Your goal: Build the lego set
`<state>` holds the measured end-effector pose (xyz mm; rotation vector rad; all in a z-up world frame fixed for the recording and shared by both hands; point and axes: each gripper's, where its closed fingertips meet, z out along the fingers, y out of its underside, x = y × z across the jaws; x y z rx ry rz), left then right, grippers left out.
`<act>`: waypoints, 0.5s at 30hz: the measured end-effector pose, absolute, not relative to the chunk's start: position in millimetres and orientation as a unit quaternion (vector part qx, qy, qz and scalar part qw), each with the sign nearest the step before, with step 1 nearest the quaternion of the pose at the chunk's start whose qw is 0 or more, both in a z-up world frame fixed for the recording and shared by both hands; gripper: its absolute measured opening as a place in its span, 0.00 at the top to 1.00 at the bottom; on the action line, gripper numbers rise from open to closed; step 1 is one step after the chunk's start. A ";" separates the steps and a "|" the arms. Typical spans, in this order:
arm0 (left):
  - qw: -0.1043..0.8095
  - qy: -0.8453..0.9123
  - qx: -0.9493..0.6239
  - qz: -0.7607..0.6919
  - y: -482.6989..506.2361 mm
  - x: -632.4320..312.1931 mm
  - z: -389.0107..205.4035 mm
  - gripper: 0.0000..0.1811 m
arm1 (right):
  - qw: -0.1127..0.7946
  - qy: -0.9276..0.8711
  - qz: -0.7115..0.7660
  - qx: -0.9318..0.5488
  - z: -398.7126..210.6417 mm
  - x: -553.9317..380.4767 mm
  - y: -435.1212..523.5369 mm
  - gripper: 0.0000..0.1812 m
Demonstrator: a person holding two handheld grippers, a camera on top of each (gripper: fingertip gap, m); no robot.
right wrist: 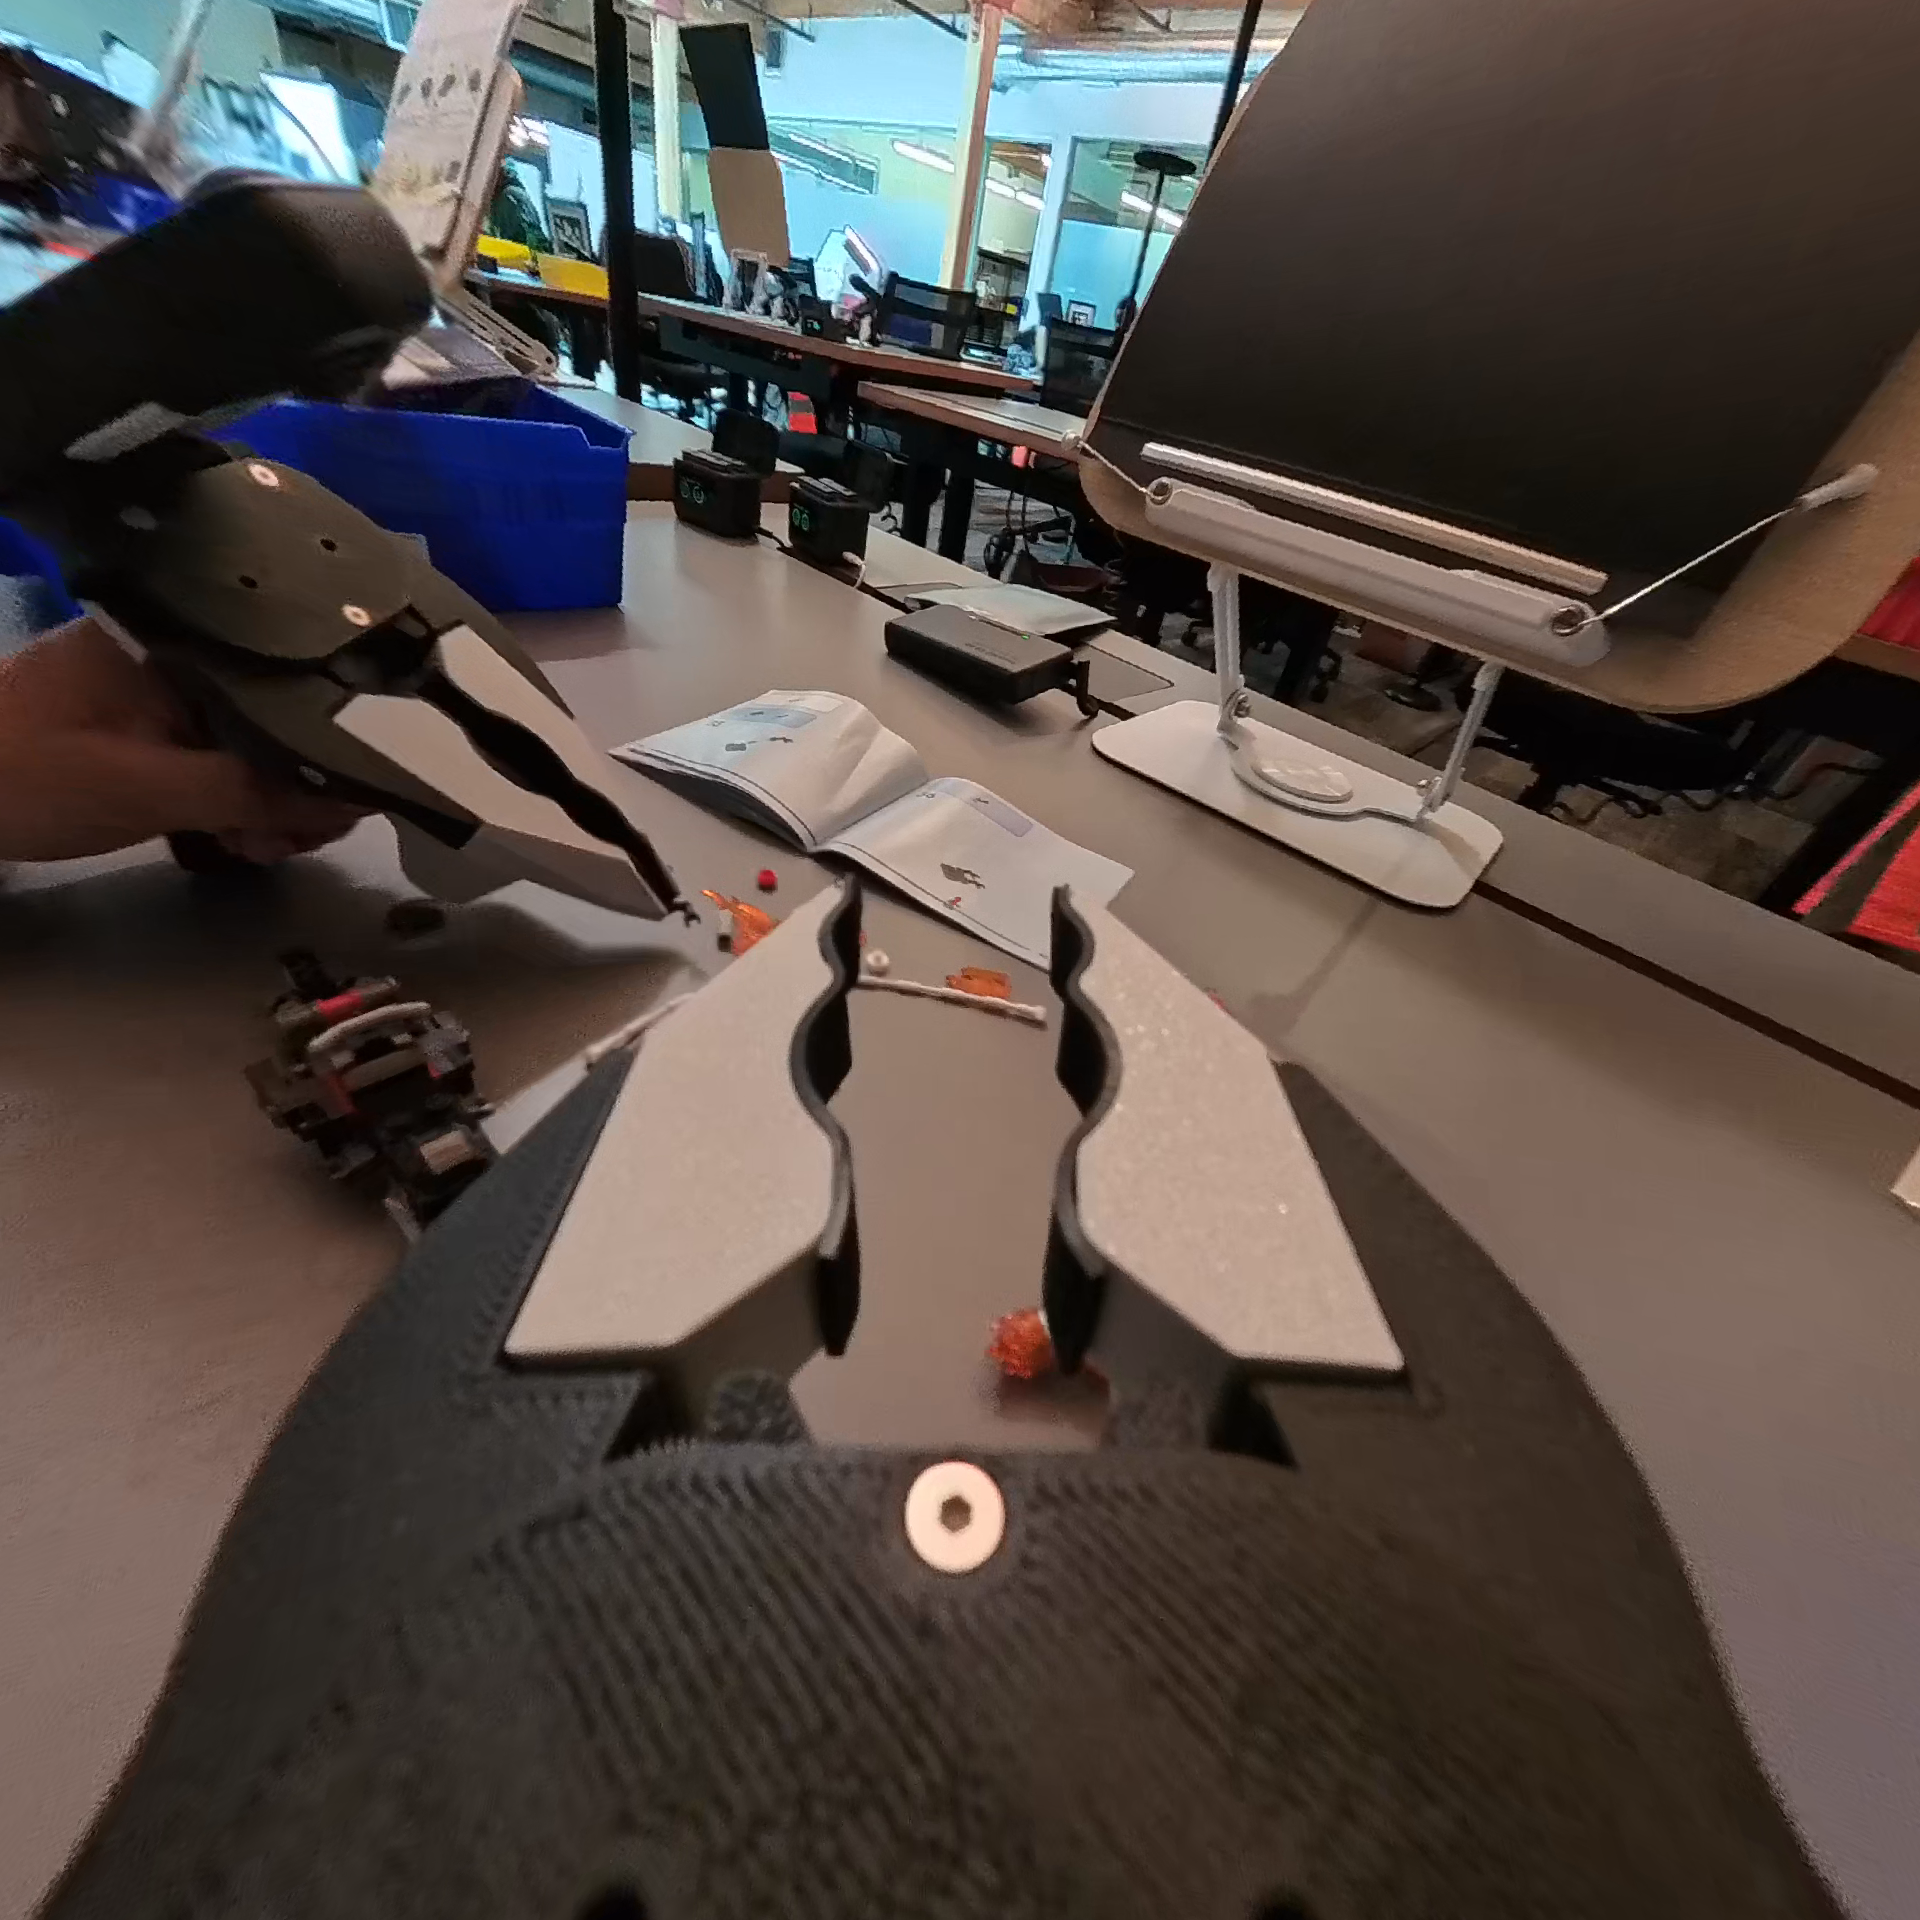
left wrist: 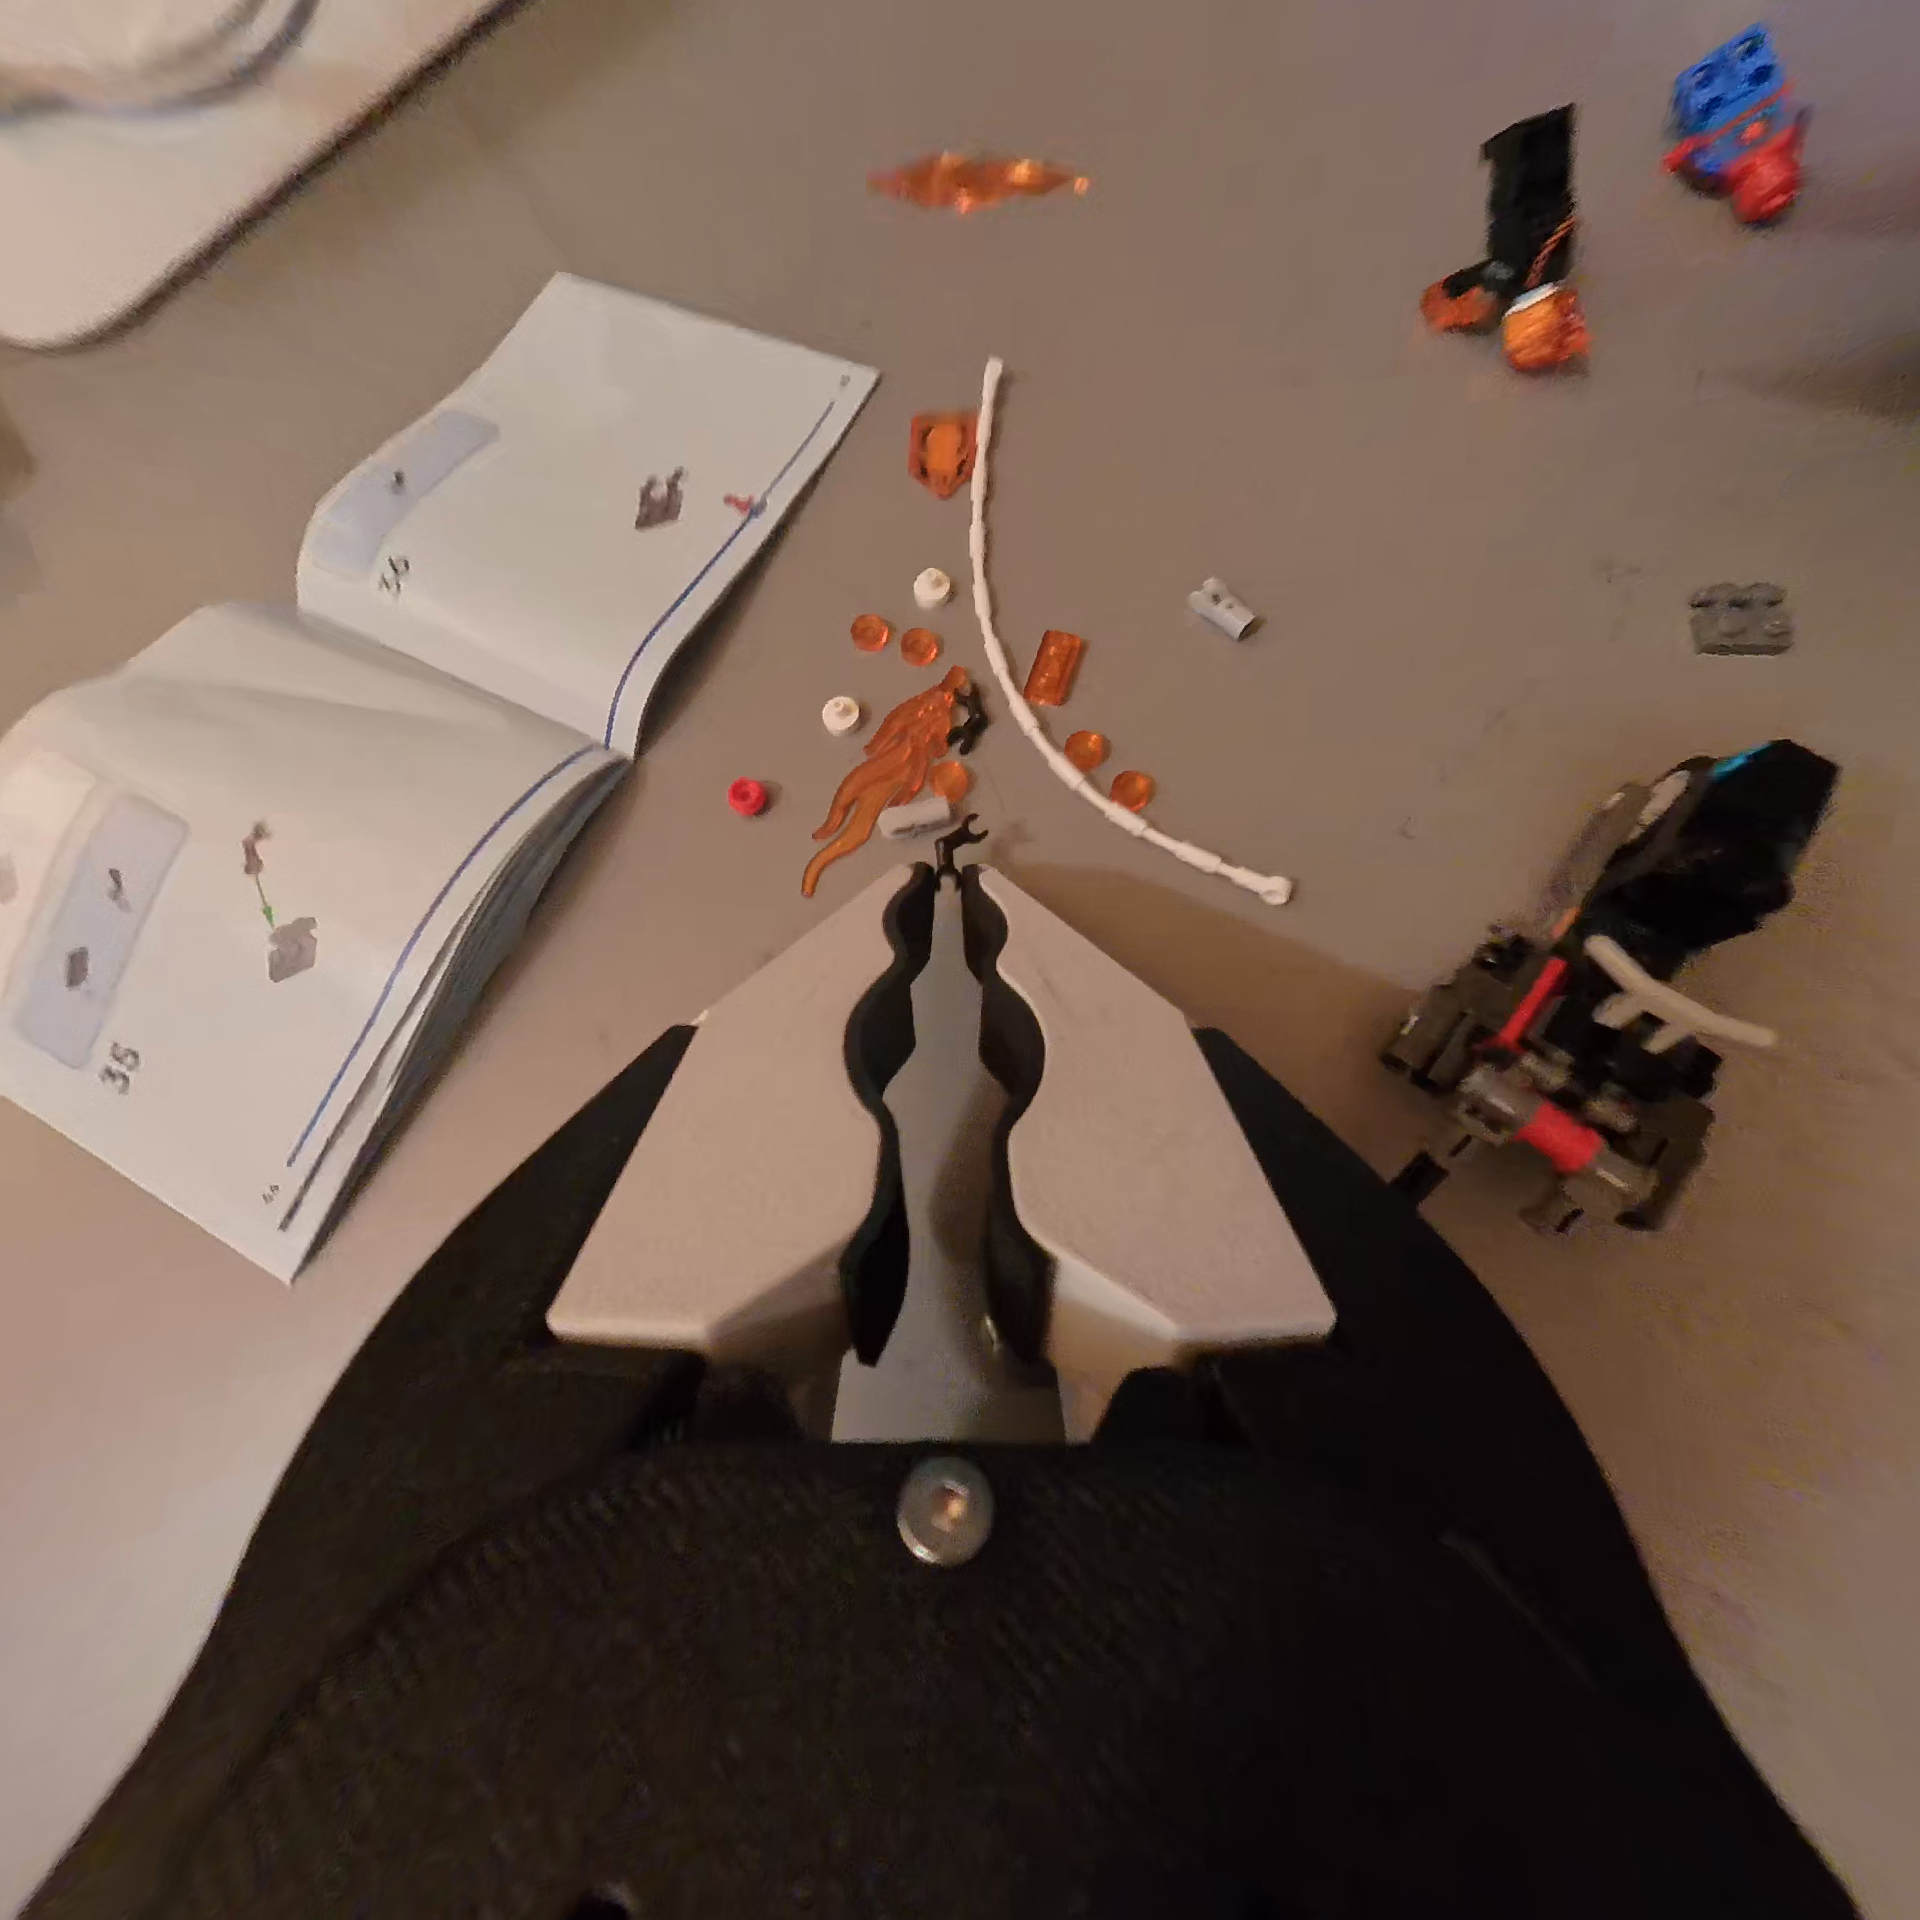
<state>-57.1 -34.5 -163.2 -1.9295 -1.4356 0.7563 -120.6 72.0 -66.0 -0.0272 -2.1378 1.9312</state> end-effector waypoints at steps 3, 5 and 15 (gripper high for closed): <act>0.329 -0.492 -0.737 0.327 -22.7 -56.6 -146.2 0.97 | 0.078 -0.725 0.685 -0.008 -60.8 -110.7 70.9 0.80; 0.345 -0.444 -0.744 0.362 -9.8 -55.1 -130.9 0.97 | -0.001 -0.717 0.697 -0.008 -58.3 -97.5 68.3 0.80; 0.332 -0.250 -0.758 0.502 47.3 -37.1 -94.1 0.97 | -0.183 -0.740 0.647 0.025 -74.3 -51.0 56.4 0.89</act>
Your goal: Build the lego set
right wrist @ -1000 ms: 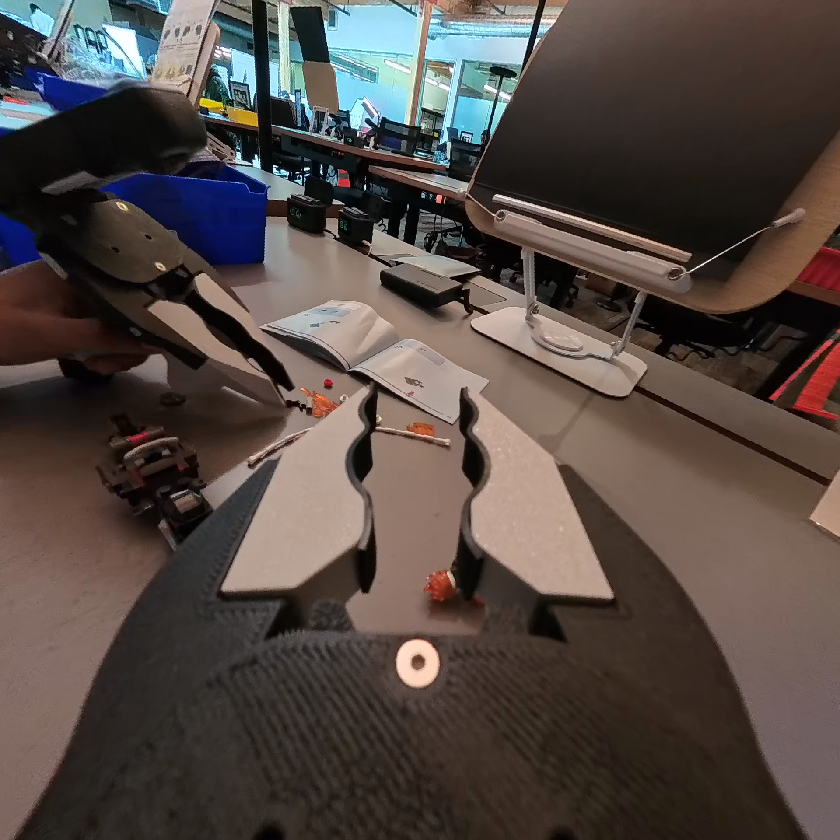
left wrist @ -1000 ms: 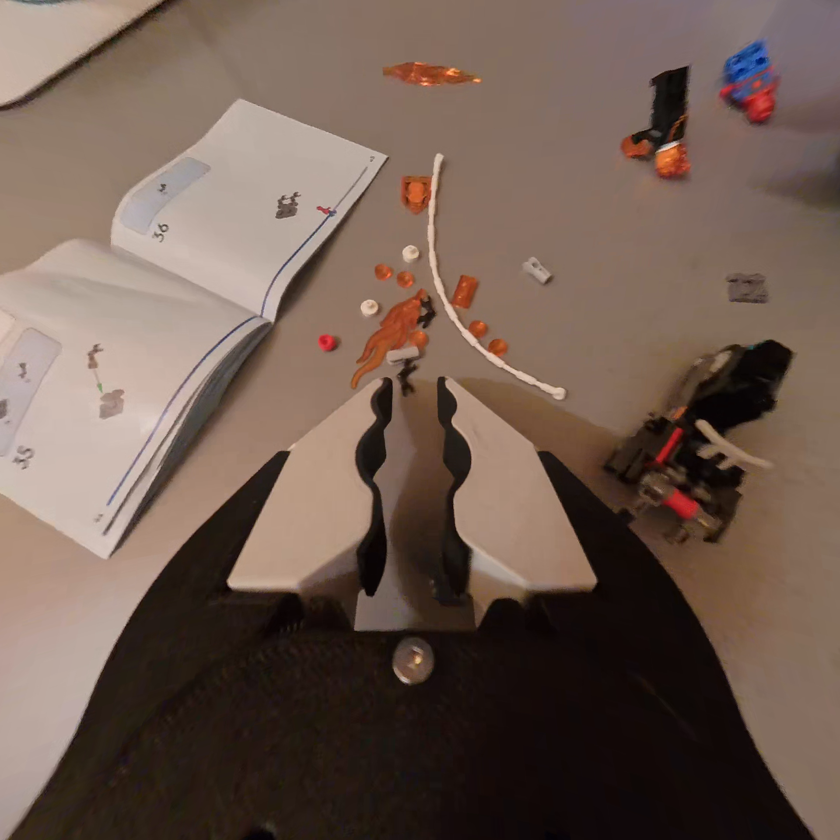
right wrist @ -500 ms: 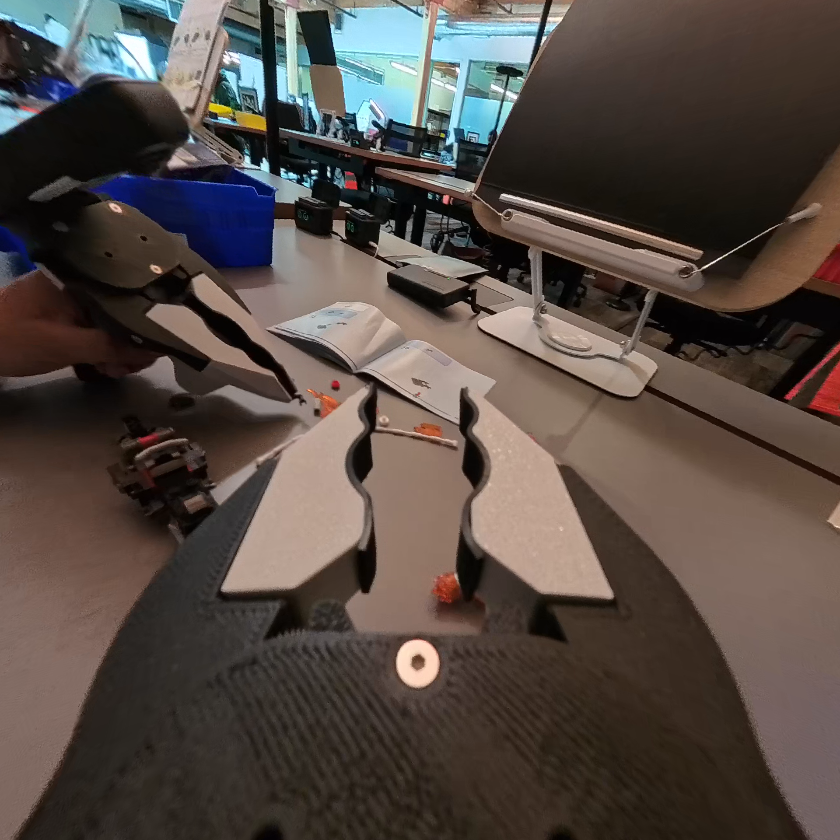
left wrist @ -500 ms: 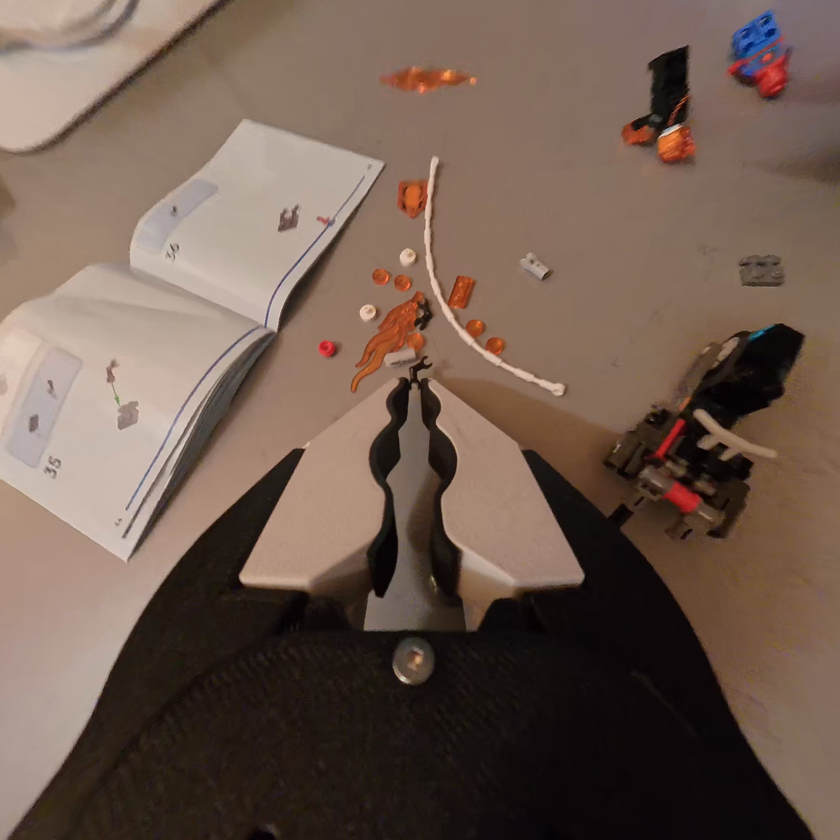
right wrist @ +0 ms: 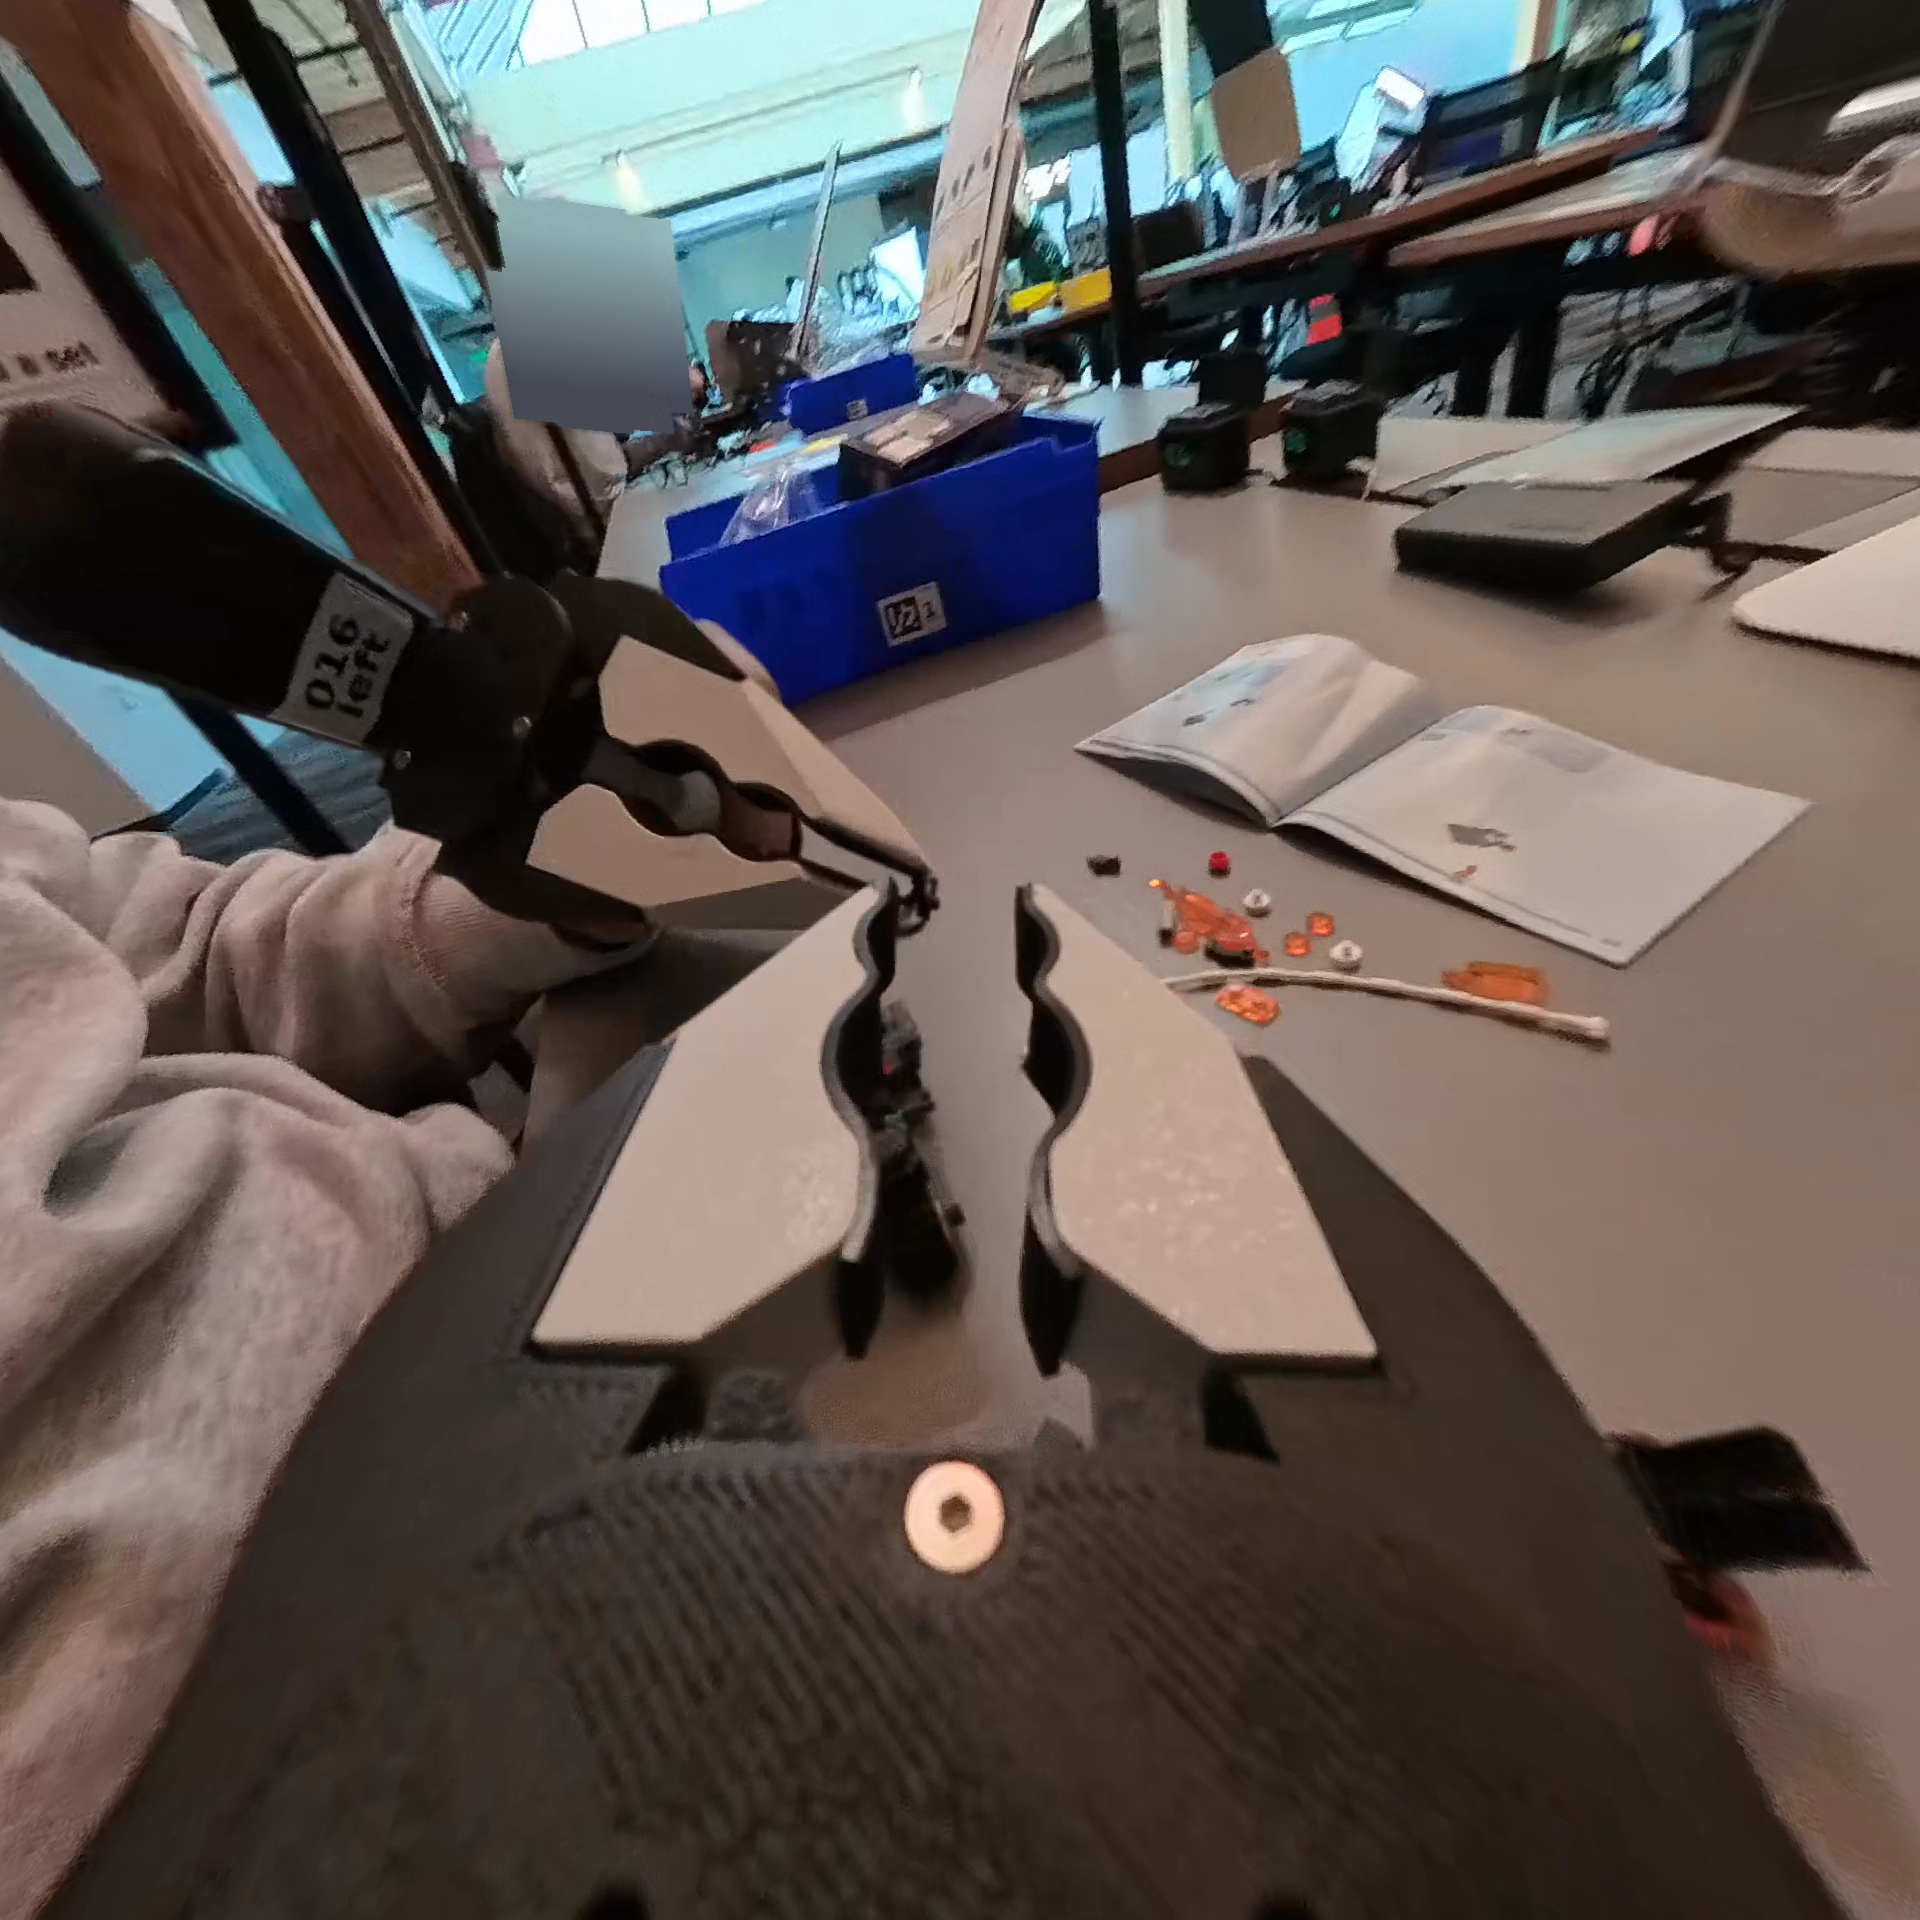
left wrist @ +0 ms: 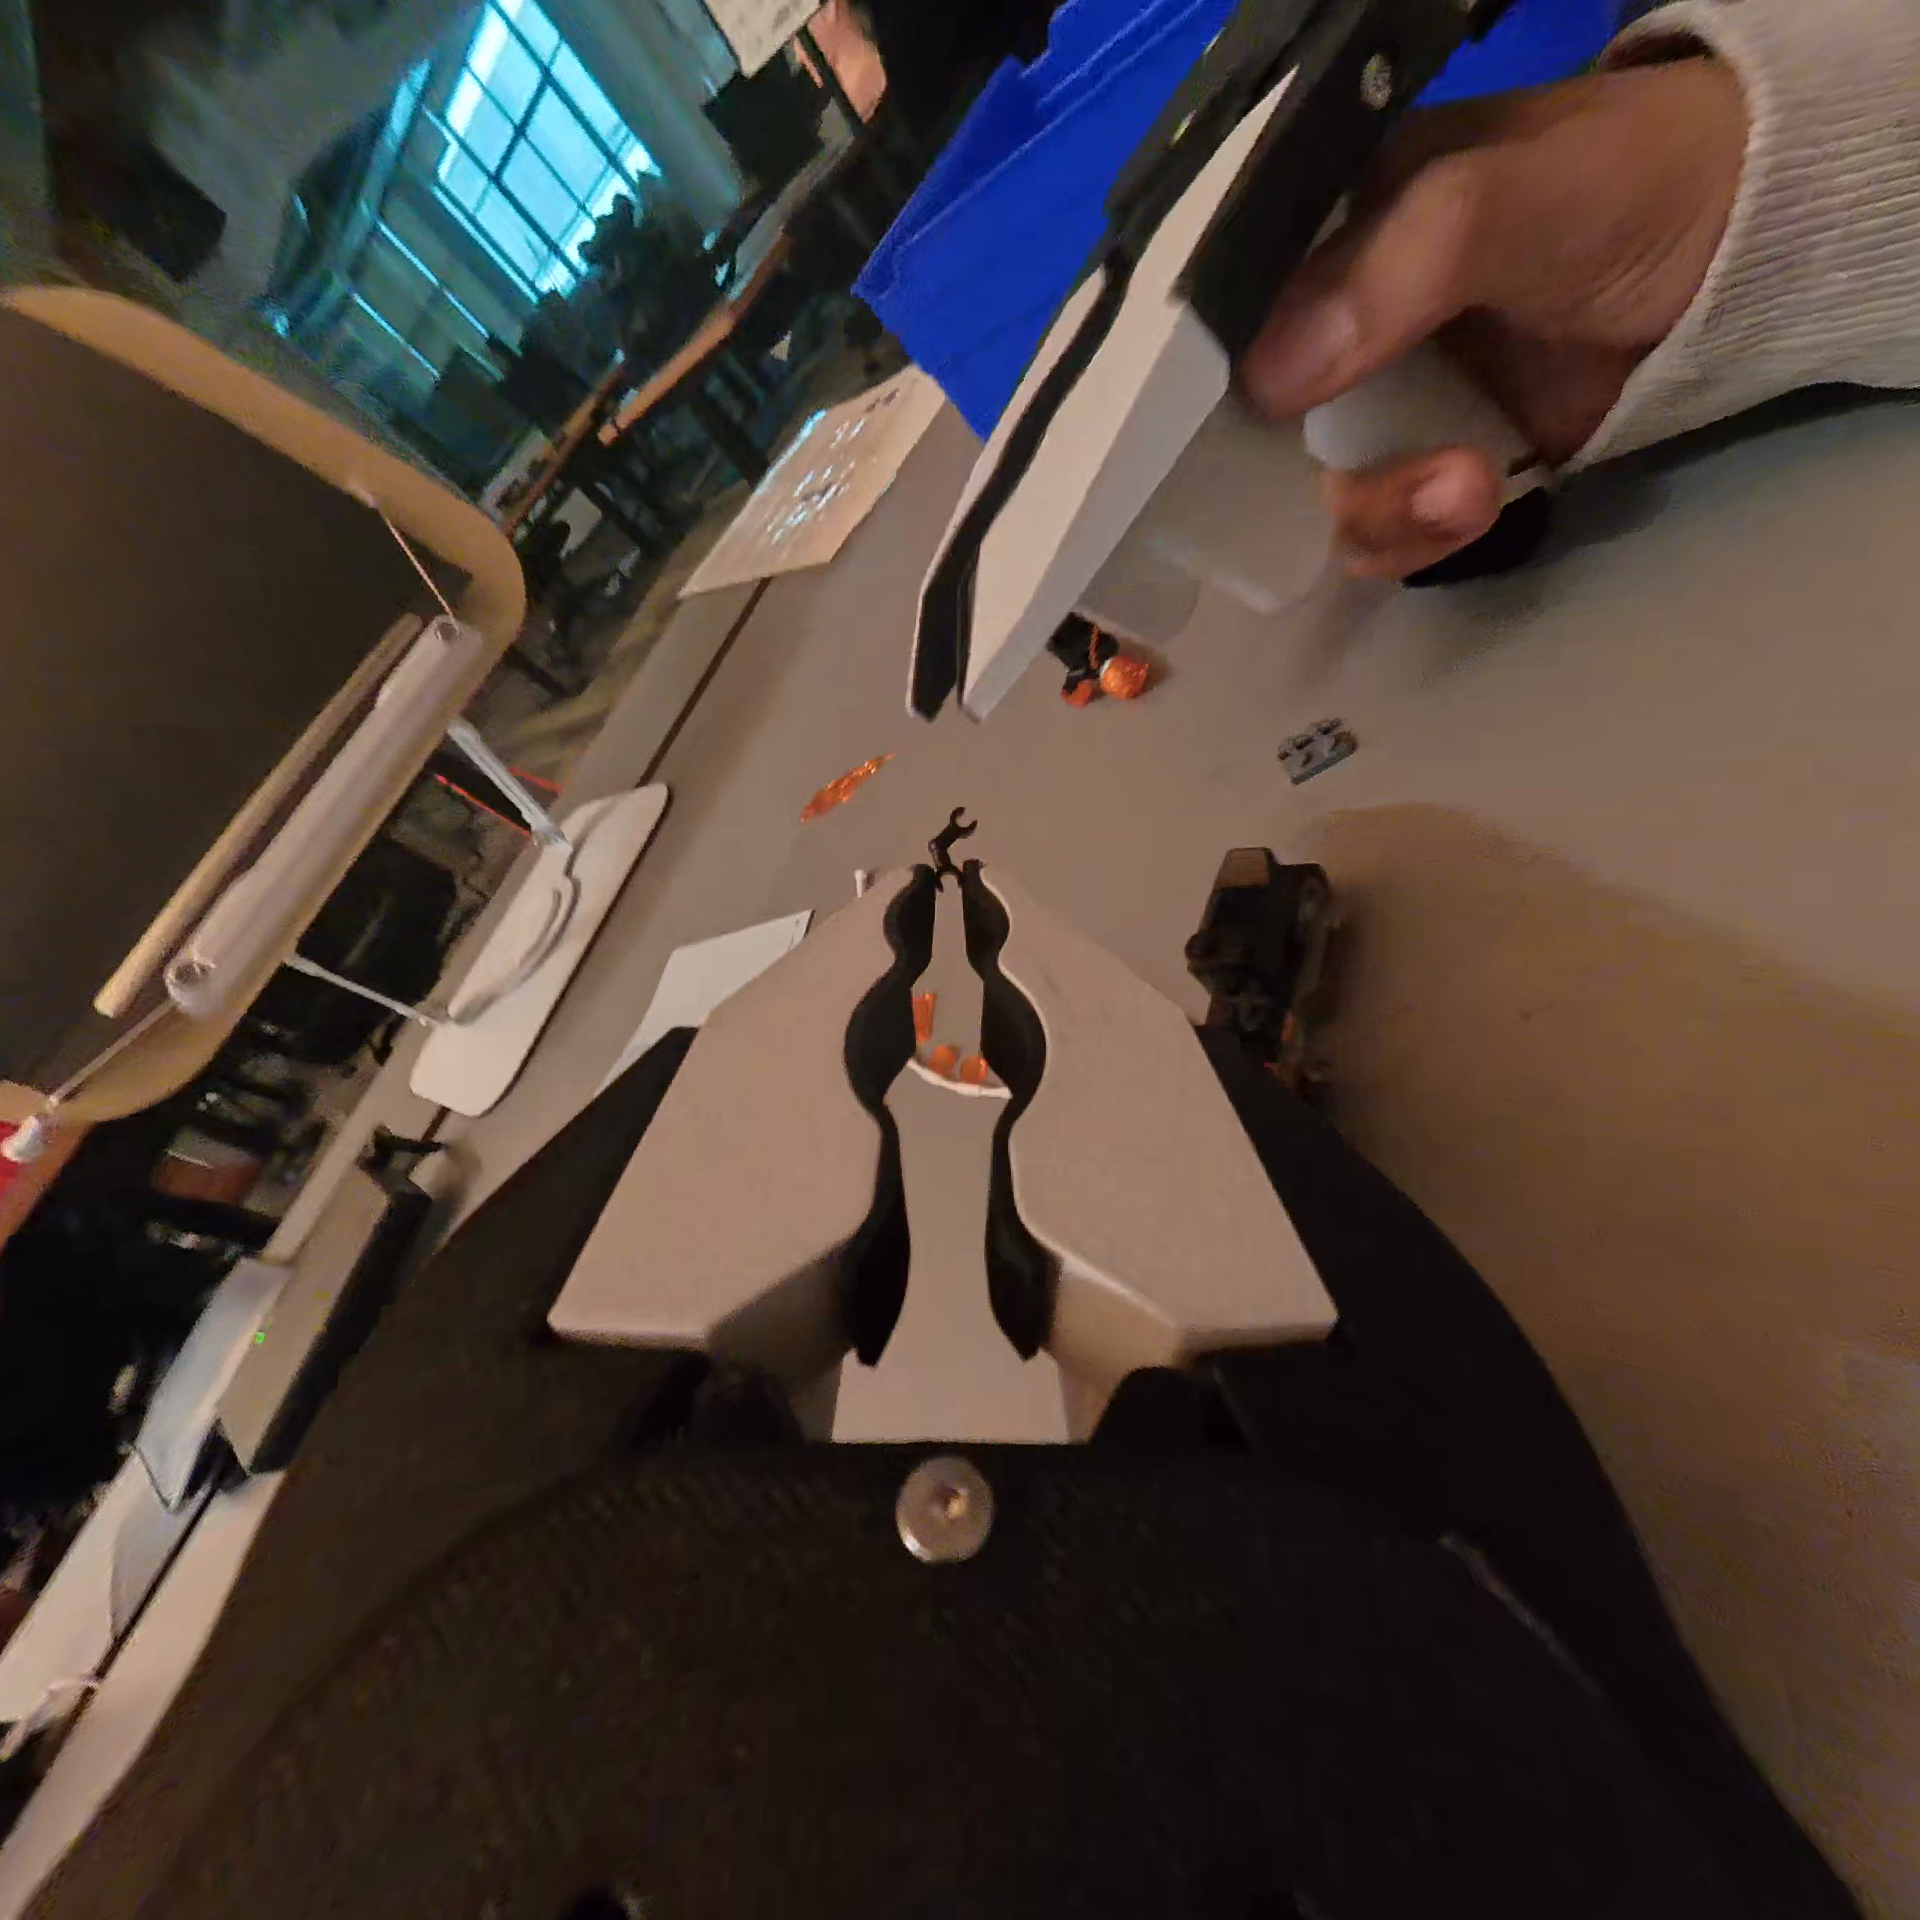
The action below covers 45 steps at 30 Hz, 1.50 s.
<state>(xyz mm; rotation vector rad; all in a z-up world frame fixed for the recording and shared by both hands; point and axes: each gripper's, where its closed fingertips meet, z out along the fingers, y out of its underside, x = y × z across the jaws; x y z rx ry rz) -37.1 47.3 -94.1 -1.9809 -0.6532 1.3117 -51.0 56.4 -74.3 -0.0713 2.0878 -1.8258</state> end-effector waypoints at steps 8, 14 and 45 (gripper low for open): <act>0.326 -0.225 -0.761 0.515 55.0 -34.0 -94.0 0.97 | 0.207 0.754 -0.622 -0.043 -83.1 -38.2 53.5 0.93; 0.319 -0.206 -0.765 0.520 60.8 -32.1 -95.5 0.97 | 0.207 0.760 -0.614 -0.059 -85.7 -32.4 53.4 0.97; 0.255 -0.483 -0.810 0.214 128.2 -67.7 -168.8 0.81 | 0.087 0.659 -0.747 0.032 -29.2 -114.3 151.7 1.00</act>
